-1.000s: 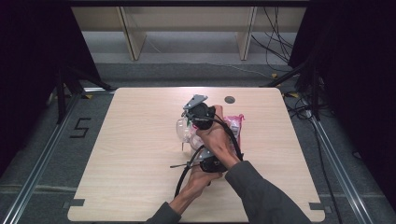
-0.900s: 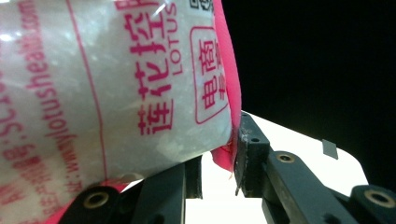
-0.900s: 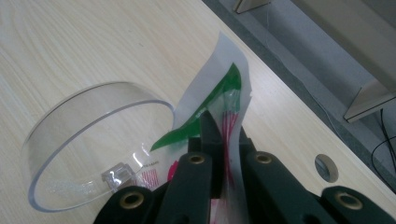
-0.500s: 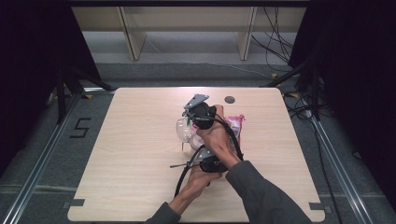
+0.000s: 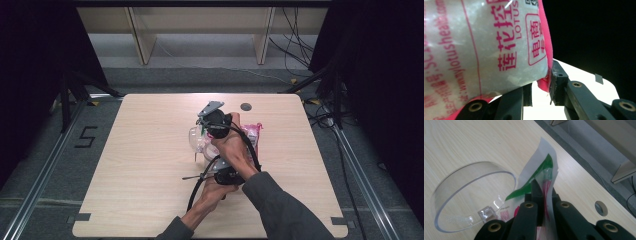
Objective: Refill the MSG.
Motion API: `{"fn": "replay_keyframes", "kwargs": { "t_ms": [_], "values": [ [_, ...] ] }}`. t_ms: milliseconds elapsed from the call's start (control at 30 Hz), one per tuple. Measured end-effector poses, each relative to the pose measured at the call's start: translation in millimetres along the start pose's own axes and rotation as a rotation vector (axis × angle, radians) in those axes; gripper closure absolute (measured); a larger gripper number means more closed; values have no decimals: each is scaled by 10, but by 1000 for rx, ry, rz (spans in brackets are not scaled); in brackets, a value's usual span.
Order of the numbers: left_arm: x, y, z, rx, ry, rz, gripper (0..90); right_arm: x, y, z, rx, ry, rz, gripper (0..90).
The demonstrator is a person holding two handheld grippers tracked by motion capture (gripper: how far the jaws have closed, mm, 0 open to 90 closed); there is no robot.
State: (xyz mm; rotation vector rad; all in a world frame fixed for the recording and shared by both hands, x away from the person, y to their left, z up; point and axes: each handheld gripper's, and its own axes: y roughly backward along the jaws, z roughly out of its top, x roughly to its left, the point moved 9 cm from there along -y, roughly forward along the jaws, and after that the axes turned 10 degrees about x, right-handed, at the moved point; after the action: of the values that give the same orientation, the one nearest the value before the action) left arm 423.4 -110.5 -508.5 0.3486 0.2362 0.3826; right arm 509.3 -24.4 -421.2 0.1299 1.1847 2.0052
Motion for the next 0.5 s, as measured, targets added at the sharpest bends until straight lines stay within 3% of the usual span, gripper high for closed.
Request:
{"fn": "replay_keyframes", "kwargs": {
  "t_ms": [200, 333, 500],
  "values": [
    [1, 9, 2, 2, -2, 2, 748, -7, -3, 7, -2, -17, -3, 900],
    [8, 17, -5, 12, -10, 4, 748, -16, -11, 4, 5, 0, -11, 900],
    [10, 18, 5, -1, 3, 7, 749, -1, 5, 25, 7, -28, 7, 900]
  ]
}}
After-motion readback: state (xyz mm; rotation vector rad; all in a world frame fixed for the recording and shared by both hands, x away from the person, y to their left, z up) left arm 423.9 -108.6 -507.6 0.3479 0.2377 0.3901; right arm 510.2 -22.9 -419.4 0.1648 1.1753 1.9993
